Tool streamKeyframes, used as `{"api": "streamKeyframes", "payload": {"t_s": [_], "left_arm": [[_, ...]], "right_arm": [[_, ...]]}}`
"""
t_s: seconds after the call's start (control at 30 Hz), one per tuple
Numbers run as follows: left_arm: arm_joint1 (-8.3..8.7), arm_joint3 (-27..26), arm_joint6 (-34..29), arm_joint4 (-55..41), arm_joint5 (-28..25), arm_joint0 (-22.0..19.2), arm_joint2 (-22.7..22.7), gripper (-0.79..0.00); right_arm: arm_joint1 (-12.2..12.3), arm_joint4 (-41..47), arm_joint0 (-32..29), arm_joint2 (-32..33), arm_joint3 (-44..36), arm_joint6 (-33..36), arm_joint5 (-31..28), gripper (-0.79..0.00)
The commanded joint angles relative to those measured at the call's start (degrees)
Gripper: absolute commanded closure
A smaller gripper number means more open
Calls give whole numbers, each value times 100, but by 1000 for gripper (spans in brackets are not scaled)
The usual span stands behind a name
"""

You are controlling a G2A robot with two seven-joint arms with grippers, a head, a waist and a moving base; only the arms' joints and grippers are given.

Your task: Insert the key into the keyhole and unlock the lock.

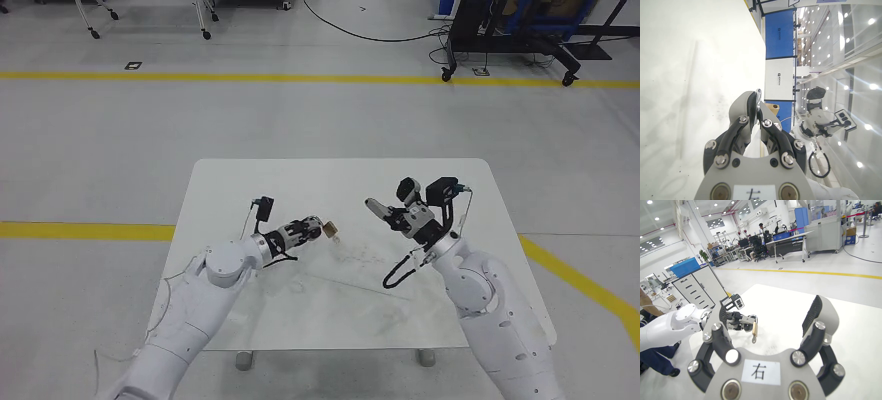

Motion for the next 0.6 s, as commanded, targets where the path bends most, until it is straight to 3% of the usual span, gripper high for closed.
{"api": "streamKeyframes", "payload": {"t_s": [0.0, 0.3, 0.37, 0.4, 0.43, 0.57], "left_arm": [[-27, 13, -14, 380, 181, -77, 213, 0], [-148, 109, 36, 1218, 668, -394, 731, 0], [-163, 126, 58, 1334, 763, -434, 779, -603], [-166, 122, 86, 1367, 778, -439, 780, -742], [-165, 116, 93, 1377, 787, -439, 764, -785], [-120, 37, 121, 1394, 800, -377, 591, -785]], "right_arm": [[-2, -4, 10, -15, 10, 3, -2, -785], [-2, -4, 10, -15, 10, 3, -2, -785], [-2, -4, 10, -15, 10, 3, -2, -785], [-2, -4, 10, -15, 10, 3, -2, -785], [-2, -4, 10, -15, 10, 3, -2, -785], [-2, -4, 10, -15, 10, 3, -2, -785]]}}
